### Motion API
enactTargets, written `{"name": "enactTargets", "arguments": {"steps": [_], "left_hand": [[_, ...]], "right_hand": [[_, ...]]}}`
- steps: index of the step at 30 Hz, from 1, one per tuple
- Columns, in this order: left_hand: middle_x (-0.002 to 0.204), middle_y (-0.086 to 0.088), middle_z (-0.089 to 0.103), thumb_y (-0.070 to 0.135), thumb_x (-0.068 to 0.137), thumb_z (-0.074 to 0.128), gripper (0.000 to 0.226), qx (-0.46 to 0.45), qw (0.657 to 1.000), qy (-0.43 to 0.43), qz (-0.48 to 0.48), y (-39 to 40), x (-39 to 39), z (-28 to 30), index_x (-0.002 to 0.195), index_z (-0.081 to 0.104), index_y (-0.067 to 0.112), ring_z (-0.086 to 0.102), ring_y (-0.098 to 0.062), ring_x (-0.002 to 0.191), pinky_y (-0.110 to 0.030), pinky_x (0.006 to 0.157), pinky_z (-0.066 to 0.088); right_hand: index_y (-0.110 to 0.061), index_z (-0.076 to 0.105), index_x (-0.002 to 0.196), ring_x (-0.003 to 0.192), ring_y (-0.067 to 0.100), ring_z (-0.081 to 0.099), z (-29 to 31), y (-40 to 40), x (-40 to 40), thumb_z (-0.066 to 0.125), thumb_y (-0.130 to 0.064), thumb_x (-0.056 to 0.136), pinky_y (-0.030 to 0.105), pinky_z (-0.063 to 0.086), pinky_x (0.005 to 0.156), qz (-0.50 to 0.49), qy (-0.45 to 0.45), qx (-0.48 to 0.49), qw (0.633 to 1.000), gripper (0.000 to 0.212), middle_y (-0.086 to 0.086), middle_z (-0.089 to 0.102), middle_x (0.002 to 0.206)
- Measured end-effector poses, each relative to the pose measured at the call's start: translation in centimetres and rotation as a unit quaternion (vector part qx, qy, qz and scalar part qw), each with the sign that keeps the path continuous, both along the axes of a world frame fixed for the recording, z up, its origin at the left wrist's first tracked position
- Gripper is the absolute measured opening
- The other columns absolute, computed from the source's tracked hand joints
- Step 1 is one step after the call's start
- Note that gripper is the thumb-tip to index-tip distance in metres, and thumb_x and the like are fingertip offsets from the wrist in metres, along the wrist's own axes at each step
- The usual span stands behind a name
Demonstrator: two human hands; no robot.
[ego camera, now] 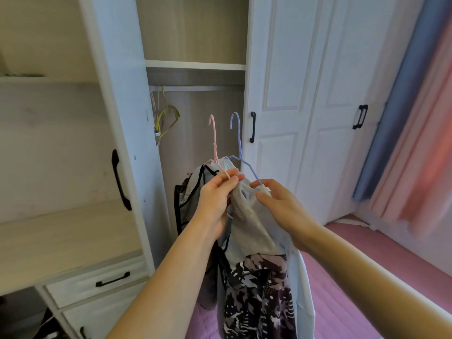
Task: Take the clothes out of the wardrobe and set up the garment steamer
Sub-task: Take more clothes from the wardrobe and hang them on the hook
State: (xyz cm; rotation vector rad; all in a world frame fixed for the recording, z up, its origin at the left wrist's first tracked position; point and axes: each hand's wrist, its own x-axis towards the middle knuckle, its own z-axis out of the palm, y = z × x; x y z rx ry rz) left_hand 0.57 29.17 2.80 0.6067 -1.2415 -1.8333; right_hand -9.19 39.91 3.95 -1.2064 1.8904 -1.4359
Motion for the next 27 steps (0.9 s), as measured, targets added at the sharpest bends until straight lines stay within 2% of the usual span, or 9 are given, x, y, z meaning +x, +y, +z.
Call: {"name": "enactTargets", "arguments": {"steps": [2,4,6,13,15,18,20,22,27], "left_hand": [[0.100,-0.001,0.075,0.012,0.094,0.056,0.021,-0.002,1.000,0.006,-0.011,2.2,0.9,-0.2,0.114,0.064,0.013,0.069,-0.014,0.096,-0.028,0.082,0.055],[0.102,-0.003,0.075,0.009,0.095,0.054,0.021,-0.010,1.000,0.007,-0.020,4.1,1.8,-0.3,0.115,0.060,0.014,0.071,-0.012,0.091,-0.022,0.071,0.056],[0.103,-0.006,0.074,0.007,0.095,0.053,0.022,-0.010,1.000,0.002,-0.022,5.7,2.5,-0.4,0.117,0.057,0.013,0.071,-0.013,0.091,-0.019,0.067,0.055],[0.102,-0.008,0.074,0.007,0.090,0.061,0.015,-0.004,0.998,-0.052,-0.042,9.3,4.6,-1.5,0.105,0.060,0.003,0.070,-0.022,0.096,-0.029,0.080,0.057],[0.100,-0.006,0.075,0.012,0.091,0.062,0.019,-0.015,0.996,-0.084,-0.030,9.9,5.4,-1.8,0.106,0.063,0.000,0.068,-0.020,0.094,-0.032,0.085,0.053],[0.097,-0.003,0.076,0.016,0.091,0.061,0.018,-0.013,0.994,-0.105,-0.015,10.9,6.7,-2.2,0.102,0.069,0.003,0.066,-0.016,0.089,-0.029,0.084,0.051],[0.097,-0.003,0.076,0.018,0.091,0.062,0.019,-0.010,0.993,-0.116,-0.012,11.6,7.7,-2.6,0.100,0.072,0.005,0.065,-0.015,0.089,-0.029,0.084,0.048],[0.097,-0.004,0.076,0.018,0.089,0.064,0.019,0.002,0.993,-0.117,-0.013,12.3,8.8,-3.1,0.099,0.074,0.005,0.064,-0.014,0.087,-0.029,0.083,0.047],[0.099,-0.005,0.075,0.015,0.087,0.066,0.012,0.033,0.995,-0.095,-0.026,14.4,12.0,-4.1,0.092,0.075,0.010,0.066,-0.016,0.089,-0.027,0.083,0.050]], "right_hand": [[-0.029,0.058,0.115,0.095,0.000,0.054,-0.1,2.1,0.8,0.046,-0.028,0.098,0.016,0.039,0.068,0.005,-0.008,-0.001,1.000,0.020,-0.011,0.061,0.107],[-0.028,0.059,0.113,0.100,0.003,0.055,-0.3,3.9,1.4,0.047,-0.028,0.098,0.018,0.040,0.072,0.009,-0.018,0.003,1.000,0.019,-0.010,0.062,0.109],[-0.029,0.060,0.112,0.101,0.006,0.055,-0.5,5.5,1.9,0.048,-0.029,0.098,0.019,0.040,0.072,0.009,-0.024,0.011,1.000,0.019,-0.008,0.063,0.109],[-0.033,0.060,0.110,0.098,0.010,0.058,-1.7,10.7,3.9,0.046,-0.027,0.098,0.019,0.042,0.069,0.026,-0.034,0.030,0.999,0.019,-0.005,0.064,0.105],[-0.034,0.060,0.109,0.101,0.009,0.057,-2.2,11.7,4.5,0.046,-0.027,0.098,0.020,0.042,0.072,0.037,-0.031,0.032,0.998,0.019,-0.006,0.063,0.108],[-0.037,0.061,0.108,0.105,0.005,0.056,-2.7,13.0,5.6,0.047,-0.031,0.098,0.019,0.041,0.077,0.053,-0.025,0.036,0.998,0.018,-0.010,0.063,0.110],[-0.038,0.061,0.108,0.108,0.004,0.055,-3.3,13.6,6.5,0.048,-0.033,0.097,0.023,0.042,0.086,0.058,-0.021,0.037,0.997,0.018,-0.011,0.063,0.112],[-0.039,0.061,0.108,0.111,0.004,0.054,-3.9,14.3,7.6,0.048,-0.035,0.097,0.028,0.041,0.093,0.059,-0.014,0.035,0.998,0.018,-0.013,0.063,0.113],[-0.040,0.060,0.109,0.112,0.004,0.054,-4.7,16.4,10.8,0.047,-0.037,0.097,0.033,0.040,0.098,0.059,-0.013,0.036,0.998,0.018,-0.014,0.063,0.114]]}}
